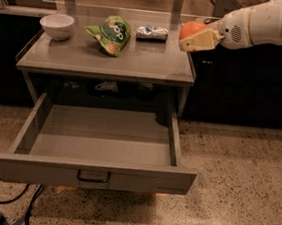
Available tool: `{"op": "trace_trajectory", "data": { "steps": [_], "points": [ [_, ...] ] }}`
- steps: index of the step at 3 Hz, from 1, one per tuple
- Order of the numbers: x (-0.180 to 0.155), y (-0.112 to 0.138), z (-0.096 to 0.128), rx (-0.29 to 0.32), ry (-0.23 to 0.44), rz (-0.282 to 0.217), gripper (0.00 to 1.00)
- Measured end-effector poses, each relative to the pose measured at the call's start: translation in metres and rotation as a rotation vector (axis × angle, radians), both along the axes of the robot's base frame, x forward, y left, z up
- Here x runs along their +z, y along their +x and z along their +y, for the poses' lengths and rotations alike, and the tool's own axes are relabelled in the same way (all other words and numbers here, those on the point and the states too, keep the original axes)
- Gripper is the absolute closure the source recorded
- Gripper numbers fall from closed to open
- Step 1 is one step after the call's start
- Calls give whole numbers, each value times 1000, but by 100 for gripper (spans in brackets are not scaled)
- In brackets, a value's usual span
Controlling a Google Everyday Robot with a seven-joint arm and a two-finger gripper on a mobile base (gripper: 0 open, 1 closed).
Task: Place orange into top drawer
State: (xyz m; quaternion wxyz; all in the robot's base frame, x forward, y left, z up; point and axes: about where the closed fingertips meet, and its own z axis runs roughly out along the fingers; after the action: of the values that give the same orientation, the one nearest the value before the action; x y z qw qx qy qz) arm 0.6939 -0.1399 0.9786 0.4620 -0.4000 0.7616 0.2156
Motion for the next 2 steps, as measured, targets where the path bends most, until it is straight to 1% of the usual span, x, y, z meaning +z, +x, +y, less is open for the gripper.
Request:
{"op": "trace_trajectory", "data": {
  "steps": [1,2],
  "points": [
    [-6,9,4,4,-1,3,100],
    [-27,-5,18,41,-9,28,100]
  ]
}}
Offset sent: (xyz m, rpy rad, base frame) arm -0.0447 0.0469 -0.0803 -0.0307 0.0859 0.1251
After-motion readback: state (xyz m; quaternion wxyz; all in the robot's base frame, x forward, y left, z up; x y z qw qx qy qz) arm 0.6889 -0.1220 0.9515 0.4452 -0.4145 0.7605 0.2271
